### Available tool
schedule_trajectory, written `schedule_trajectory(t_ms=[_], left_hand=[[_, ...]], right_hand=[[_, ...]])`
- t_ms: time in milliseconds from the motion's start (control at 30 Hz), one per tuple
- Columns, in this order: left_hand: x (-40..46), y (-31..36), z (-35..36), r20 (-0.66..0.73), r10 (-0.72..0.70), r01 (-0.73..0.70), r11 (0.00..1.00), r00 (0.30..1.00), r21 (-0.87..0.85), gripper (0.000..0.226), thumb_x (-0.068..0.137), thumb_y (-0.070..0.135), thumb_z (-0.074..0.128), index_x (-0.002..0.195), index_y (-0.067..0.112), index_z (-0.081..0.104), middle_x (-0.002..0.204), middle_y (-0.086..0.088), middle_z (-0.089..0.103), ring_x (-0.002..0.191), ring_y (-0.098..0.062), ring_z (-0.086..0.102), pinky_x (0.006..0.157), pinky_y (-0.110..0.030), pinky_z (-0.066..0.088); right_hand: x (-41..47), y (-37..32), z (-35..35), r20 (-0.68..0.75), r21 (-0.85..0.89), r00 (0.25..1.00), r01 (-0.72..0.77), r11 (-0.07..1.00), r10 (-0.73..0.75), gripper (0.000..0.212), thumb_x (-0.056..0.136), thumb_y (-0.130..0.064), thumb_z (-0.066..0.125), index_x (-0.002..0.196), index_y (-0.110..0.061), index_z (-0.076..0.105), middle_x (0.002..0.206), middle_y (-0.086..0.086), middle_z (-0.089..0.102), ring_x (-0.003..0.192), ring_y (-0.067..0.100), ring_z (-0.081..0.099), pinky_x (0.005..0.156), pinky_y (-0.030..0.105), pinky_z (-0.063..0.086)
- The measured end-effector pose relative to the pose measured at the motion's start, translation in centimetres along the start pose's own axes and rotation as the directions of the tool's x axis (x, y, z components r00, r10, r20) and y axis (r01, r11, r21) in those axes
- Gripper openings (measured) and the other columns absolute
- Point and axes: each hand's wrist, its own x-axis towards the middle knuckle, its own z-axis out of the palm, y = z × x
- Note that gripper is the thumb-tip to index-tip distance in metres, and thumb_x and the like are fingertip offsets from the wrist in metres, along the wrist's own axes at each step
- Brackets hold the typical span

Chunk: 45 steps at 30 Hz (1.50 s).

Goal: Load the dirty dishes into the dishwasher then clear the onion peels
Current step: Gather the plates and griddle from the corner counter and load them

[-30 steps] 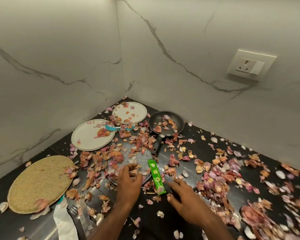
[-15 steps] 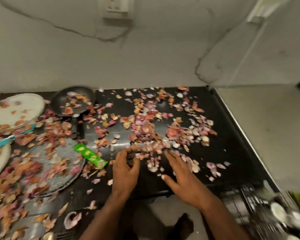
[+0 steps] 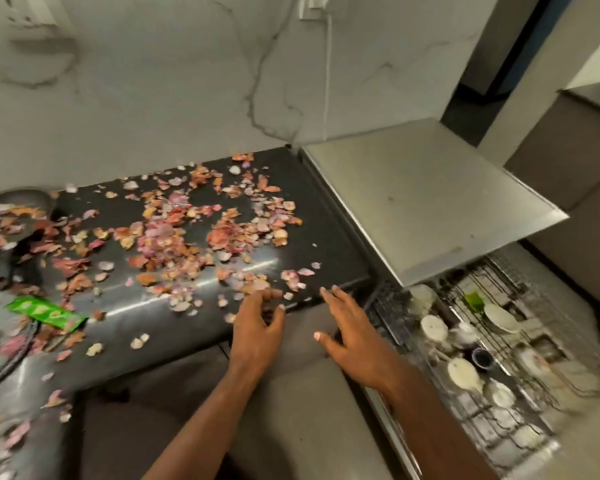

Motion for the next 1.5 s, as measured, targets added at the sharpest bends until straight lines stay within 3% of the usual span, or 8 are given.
schedule_trajectory(t_ms=[133, 200, 400, 533, 800, 900, 1400, 1500], left_hand=[[-3.5, 3.1, 8.4, 0.084, -0.016, 0.015, 1.000, 0.996, 0.008, 0.020, 0.096, 0.018, 0.071, 0.115, 0.022, 0.067, 0.113, 0.009, 0.069, 0.095, 0.001, 0.067, 0.079, -0.004, 0.048], [-5.4, 4.4, 12.1, 0.128, -0.011, 0.008, 1.000, 0.992, 0.021, 0.020, 0.095, 0.014, 0.072, 0.115, 0.017, 0.068, 0.112, 0.007, 0.069, 0.094, 0.000, 0.067, 0.076, 0.000, 0.044], [-8.7, 6.1, 18.9, 0.309, -0.022, -0.001, 0.997, 0.951, 0.073, 0.021, 0.094, 0.016, 0.072, 0.112, 0.028, 0.068, 0.108, 0.006, 0.072, 0.092, -0.003, 0.070, 0.089, -0.028, 0.059], [-8.7, 6.8, 22.5, 0.493, -0.015, -0.053, 0.991, 0.870, 0.124, 0.020, 0.097, 0.022, 0.070, 0.115, 0.030, 0.068, 0.112, 0.011, 0.067, 0.098, -0.003, 0.066, 0.088, -0.025, 0.057], [-9.5, 8.3, 31.7, 0.652, 0.055, -0.134, 0.988, 0.756, 0.072, 0.025, 0.094, 0.014, 0.070, 0.119, 0.018, 0.066, 0.116, 0.003, 0.067, 0.090, 0.000, 0.066, 0.070, -0.006, 0.050], [-11.4, 9.1, 33.2, 0.660, 0.073, -0.120, 0.993, 0.748, 0.026, 0.029, 0.094, 0.015, 0.070, 0.122, 0.022, 0.062, 0.116, 0.008, 0.064, 0.093, 0.000, 0.065, 0.071, -0.008, 0.050], [-20.2, 10.2, 43.2, 0.365, -0.105, 0.051, 0.987, 0.925, 0.155, 0.026, 0.091, 0.020, 0.070, 0.116, 0.022, 0.064, 0.114, 0.007, 0.061, 0.095, -0.012, 0.063, 0.081, -0.025, 0.053], [-24.0, 10.6, 45.5, 0.345, -0.163, 0.112, 0.980, 0.924, 0.163, 0.026, 0.091, 0.022, 0.068, 0.117, 0.022, 0.064, 0.110, 0.009, 0.058, 0.096, -0.010, 0.062, 0.083, -0.026, 0.051]], right_hand=[[-4.4, 5.0, -3.8, -0.044, -0.028, 0.998, -0.039, 0.999, 0.038, 0.079, 0.103, -0.037, 0.060, 0.166, -0.027, 0.013, 0.173, 0.000, 0.003, 0.159, 0.014, 0.006, 0.121, 0.014, 0.000], [-6.6, 7.6, -5.6, -0.059, -0.002, 0.995, -0.085, 0.996, 0.084, 0.079, 0.103, -0.038, 0.060, 0.166, -0.029, 0.014, 0.174, -0.001, 0.003, 0.159, 0.016, 0.008, 0.126, 0.025, 0.009], [-11.9, 13.8, -8.9, -0.087, 0.090, 0.977, -0.189, 0.978, 0.197, 0.075, 0.104, -0.039, 0.057, 0.165, -0.033, 0.015, 0.174, -0.003, 0.005, 0.159, 0.018, 0.008, 0.127, 0.043, 0.019], [-14.4, 16.5, -9.9, -0.148, 0.153, 0.942, -0.281, 0.947, 0.303, 0.074, 0.104, -0.039, 0.058, 0.164, -0.036, 0.015, 0.173, -0.007, 0.000, 0.158, 0.015, 0.007, 0.122, 0.031, 0.018], [-18.3, 21.5, -13.4, -0.175, 0.041, 0.889, -0.423, 0.905, 0.423, 0.073, 0.101, -0.034, 0.063, 0.162, -0.034, 0.024, 0.172, -0.001, 0.015, 0.157, 0.021, 0.015, 0.126, 0.045, 0.026], [-18.6, 22.2, -14.5, -0.162, 0.049, 0.903, -0.394, 0.918, 0.397, 0.073, 0.103, -0.034, 0.061, 0.163, -0.035, 0.021, 0.172, -0.003, 0.014, 0.157, 0.017, 0.015, 0.122, 0.031, 0.023], [-23.3, 32.9, -21.9, 0.065, 0.053, 0.988, -0.146, 0.988, 0.142, 0.068, 0.104, -0.034, 0.060, 0.162, -0.041, 0.024, 0.170, -0.016, 0.014, 0.153, -0.004, 0.006, 0.121, 0.027, 0.015], [-24.7, 35.1, -23.3, 0.086, 0.068, 0.989, -0.125, 0.990, 0.119, 0.067, 0.104, -0.032, 0.061, 0.161, -0.036, 0.027, 0.169, -0.008, 0.023, 0.156, 0.008, 0.015, 0.125, 0.032, 0.018]])
